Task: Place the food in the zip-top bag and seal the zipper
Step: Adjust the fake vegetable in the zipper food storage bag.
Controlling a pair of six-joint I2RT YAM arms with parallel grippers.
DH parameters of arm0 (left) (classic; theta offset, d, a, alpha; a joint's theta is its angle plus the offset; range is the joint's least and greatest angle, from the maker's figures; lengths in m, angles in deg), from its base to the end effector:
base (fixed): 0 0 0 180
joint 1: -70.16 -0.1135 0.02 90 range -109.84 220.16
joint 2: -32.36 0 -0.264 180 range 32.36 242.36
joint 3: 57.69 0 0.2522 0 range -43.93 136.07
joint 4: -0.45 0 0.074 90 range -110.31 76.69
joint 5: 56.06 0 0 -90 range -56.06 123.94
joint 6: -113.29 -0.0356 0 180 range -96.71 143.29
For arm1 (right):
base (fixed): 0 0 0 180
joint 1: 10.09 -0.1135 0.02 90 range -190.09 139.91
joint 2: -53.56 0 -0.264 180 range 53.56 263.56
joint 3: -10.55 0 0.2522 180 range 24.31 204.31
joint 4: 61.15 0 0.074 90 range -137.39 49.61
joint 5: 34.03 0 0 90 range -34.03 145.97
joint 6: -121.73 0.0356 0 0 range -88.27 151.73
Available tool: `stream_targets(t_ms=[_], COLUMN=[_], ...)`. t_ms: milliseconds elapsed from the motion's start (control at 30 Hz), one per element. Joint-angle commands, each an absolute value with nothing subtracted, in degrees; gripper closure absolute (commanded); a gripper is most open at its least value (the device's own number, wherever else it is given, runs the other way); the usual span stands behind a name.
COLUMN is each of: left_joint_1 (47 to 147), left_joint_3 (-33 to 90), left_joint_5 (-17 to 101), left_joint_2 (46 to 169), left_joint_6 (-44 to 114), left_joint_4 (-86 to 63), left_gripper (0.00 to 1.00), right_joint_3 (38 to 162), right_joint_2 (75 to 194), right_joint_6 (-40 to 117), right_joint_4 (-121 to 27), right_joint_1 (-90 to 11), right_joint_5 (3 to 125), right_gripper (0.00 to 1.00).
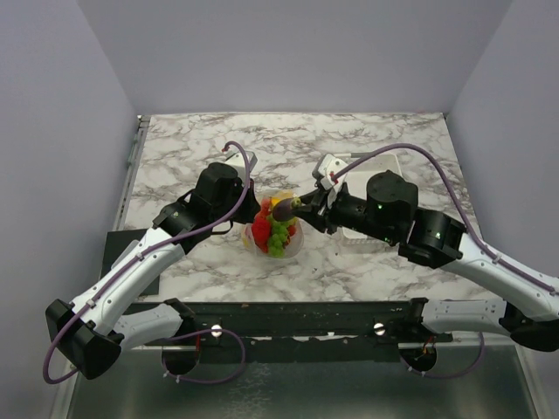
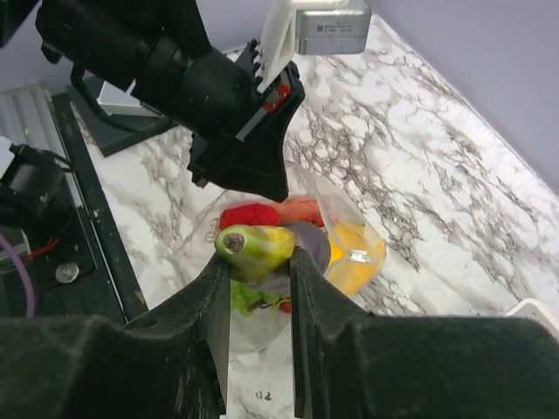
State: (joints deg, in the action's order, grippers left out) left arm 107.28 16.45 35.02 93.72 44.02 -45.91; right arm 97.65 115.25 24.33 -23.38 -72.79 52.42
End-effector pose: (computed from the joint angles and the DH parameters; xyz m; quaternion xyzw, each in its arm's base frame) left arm 0.1836 -0.1398 0.3404 0.1300 0.8715 -0.2359 0.4097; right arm 0.1073 0.2030 0.4307 -0.4313 0.6487 0.2694 0.5662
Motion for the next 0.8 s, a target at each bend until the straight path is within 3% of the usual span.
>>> stream_targets(t_ms=[0,467,767], left_joint_1=[107.2,107.2,107.2], left_joint_3=[18.1,18.9,18.3], left_joint_5=[35.9,36.4,37.6], left_joint_2=[93.8,93.9,93.2], left_joint_6=[43.9,43.9,44.3], left_joint_4=[-44.3,-44.3,-44.4], left_gripper=[1.0,1.0,1.0], right_joint_3=[100.7,97.7,95.1], right_joint_2=[117.4,118.7,123.4], right_joint_6=[26.7,43.3,50.3], right_joint_4=[-20.0,-22.6,-25.5], right_joint_1=[-73.3,-73.3,-73.2], right_joint_5=[54.0,59.6,56.3], right_gripper=[0.9,0.91,0.94])
